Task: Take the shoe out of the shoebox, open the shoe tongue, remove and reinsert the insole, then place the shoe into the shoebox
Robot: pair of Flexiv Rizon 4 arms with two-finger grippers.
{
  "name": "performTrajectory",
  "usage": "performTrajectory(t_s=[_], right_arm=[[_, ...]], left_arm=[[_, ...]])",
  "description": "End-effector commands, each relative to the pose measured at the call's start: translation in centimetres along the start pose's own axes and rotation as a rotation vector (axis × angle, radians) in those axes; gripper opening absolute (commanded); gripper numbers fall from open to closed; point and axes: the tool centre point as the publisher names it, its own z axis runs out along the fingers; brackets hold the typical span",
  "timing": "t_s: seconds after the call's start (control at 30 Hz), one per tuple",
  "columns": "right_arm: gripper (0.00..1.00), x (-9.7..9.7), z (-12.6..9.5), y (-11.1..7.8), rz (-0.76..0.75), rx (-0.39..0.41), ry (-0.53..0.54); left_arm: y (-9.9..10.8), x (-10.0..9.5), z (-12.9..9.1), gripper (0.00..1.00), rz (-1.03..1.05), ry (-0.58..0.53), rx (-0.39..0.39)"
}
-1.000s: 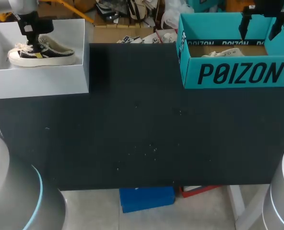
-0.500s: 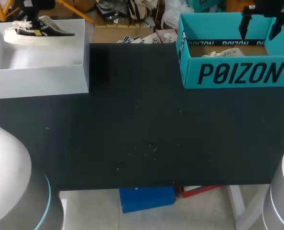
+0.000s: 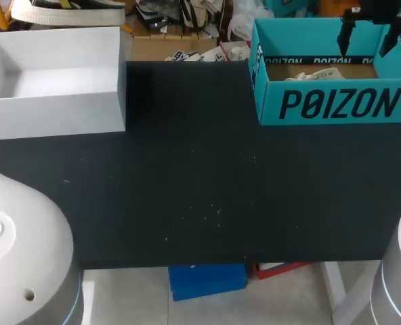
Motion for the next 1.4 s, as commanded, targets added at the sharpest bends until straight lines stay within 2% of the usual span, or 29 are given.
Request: performTrajectory(t_s=[0.03,0.17,0.3,0.43,0.7,0.77,0.83,0.87,1.4], right_arm=[[1.00,0.0,0.0,0.1,0.000,0.001,-0.001],[1.00,0.0,0.0,0.1,0.000,0.001,-0.001],[1.00,0.0,0.0,0.1,0.000,0.001,-0.001],[1.00,0.0,0.0,0.1,0.000,0.001,-0.001],[1.00,0.0,0.0,0.1,0.000,0.001,-0.001],[1.00,0.0,0.0,0.1,0.000,0.001,-0.001],[1.00,0.0,0.0,0.1,0.000,0.001,-0.001],[1.00,0.0,0.0,0.1,0.000,0.001,-0.001],[1.00,0.0,0.0,0.1,0.000,0.001,-0.001]], left_arm=[[-2.8,10.3,-8.0,0.00,0.011,-0.364,0.000],[-5.5,13.5,-8.5,0.00,0.010,-0.402,0.037],[-7.3,16.8,-7.9,0.00,-0.007,-0.433,0.073],[-8.4,19.9,-6.5,0.00,-0.013,-0.481,0.089],[-10.4,24.1,-2.7,0.00,0.032,-0.500,0.124],[-10.8,24.6,-2.2,0.00,0.066,-0.457,0.121],[-10.8,24.6,-2.2,0.00,0.095,-0.397,0.182],[-10.7,24.4,-2.3,0.00,0.093,-0.381,0.167],[-10.6,24.4,-2.6,0.00,0.100,-0.377,0.177]])
